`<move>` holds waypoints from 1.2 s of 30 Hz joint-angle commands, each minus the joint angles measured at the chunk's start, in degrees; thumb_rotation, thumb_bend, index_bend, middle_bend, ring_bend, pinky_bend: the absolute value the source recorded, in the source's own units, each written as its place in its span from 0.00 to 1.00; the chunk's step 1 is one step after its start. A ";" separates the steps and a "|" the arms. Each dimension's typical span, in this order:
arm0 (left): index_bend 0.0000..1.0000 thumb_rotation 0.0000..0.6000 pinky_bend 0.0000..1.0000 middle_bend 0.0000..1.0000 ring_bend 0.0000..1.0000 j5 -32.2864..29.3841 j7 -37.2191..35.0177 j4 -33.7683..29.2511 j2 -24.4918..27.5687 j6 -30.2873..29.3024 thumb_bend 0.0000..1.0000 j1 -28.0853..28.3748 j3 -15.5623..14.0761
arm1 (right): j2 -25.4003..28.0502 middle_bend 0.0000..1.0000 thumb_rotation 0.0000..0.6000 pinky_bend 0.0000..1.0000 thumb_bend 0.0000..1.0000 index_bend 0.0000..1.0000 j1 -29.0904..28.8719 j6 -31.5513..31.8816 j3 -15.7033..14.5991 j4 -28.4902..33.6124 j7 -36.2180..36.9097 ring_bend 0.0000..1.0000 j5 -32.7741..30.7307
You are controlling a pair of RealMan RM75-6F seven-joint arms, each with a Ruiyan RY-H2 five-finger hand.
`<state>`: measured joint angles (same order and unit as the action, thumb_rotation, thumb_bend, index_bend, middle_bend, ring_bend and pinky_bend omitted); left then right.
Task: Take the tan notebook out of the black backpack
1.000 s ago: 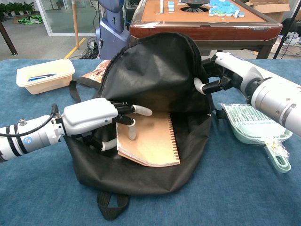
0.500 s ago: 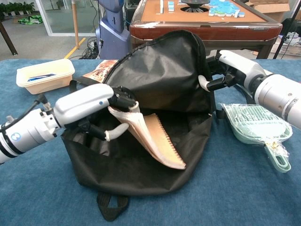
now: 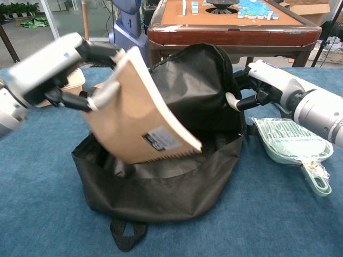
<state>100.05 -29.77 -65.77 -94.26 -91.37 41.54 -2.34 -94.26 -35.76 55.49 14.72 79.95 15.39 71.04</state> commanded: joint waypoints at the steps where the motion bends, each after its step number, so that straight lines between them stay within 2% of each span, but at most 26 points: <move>1: 0.60 1.00 0.23 0.67 0.47 -1.13 4.12 -8.27 6.73 -1.99 0.49 -2.43 1.77 | 0.89 0.36 1.00 0.15 0.51 0.73 0.01 -0.24 -1.34 0.32 0.78 0.19 2.12; 4: 0.60 1.00 0.23 0.67 0.47 -1.53 6.35 -11.92 10.12 -2.90 0.49 -3.66 2.68 | 1.98 0.35 1.00 0.15 0.49 0.71 -0.06 -0.55 -2.94 1.05 0.88 0.18 4.51; 7: 0.60 1.00 0.23 0.67 0.47 -2.04 8.72 -14.39 13.08 -3.89 0.49 -4.87 3.87 | 4.13 0.30 1.00 0.15 0.43 0.61 -0.64 -1.84 -5.60 2.47 -0.22 0.15 8.10; 8: 0.60 1.00 0.23 0.67 0.47 -2.20 9.13 -14.99 13.90 -4.15 0.49 -5.24 4.17 | 5.00 0.26 1.00 0.14 0.39 0.54 -0.89 -2.53 -6.59 3.06 -0.80 0.12 9.20; 10: 0.60 1.00 0.23 0.67 0.47 -2.77 10.11 -15.81 15.46 -4.65 0.48 -6.03 5.03 | 7.23 0.17 1.00 0.10 0.28 0.31 -1.55 -4.29 -8.68 4.66 -2.99 0.04 11.19; 12: 0.60 1.00 0.23 0.67 0.47 -3.34 10.74 -16.22 16.62 -4.90 0.48 -6.67 5.72 | 8.83 0.07 1.00 0.06 0.16 0.09 -1.84 -4.75 -10.00 5.99 -5.39 0.00 12.68; 13: 0.60 1.00 0.23 0.67 0.47 -3.78 11.15 -16.38 17.30 -5.01 0.48 -7.08 6.20 | 9.54 0.03 1.00 0.03 0.10 0.02 -1.75 -4.31 -10.64 6.66 -7.08 0.00 13.54; 17: 0.60 1.00 0.23 0.67 0.47 -5.47 11.44 -16.50 18.88 -4.74 0.48 -8.00 7.81 | 11.34 0.00 1.00 0.00 0.00 0.00 -0.65 -1.34 -12.20 9.13 -9.56 0.00 16.23; 27: 0.60 1.00 0.23 0.67 0.46 -8.17 11.55 -13.64 18.41 0.33 0.48 -5.91 11.95 | 17.83 0.00 1.00 0.00 0.00 0.00 2.54 7.19 -14.84 13.74 -6.83 0.00 22.74; 36: 0.59 1.00 0.23 0.67 0.46 -9.60 10.56 -7.56 12.77 7.97 0.48 0.51 15.43 | 22.36 0.00 1.00 0.00 0.00 0.00 6.37 15.13 -15.59 15.73 -6.55 0.00 25.46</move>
<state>90.69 -19.22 -74.63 -80.24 -84.73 40.78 12.45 -72.61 -30.31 69.37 -0.73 95.36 8.80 96.03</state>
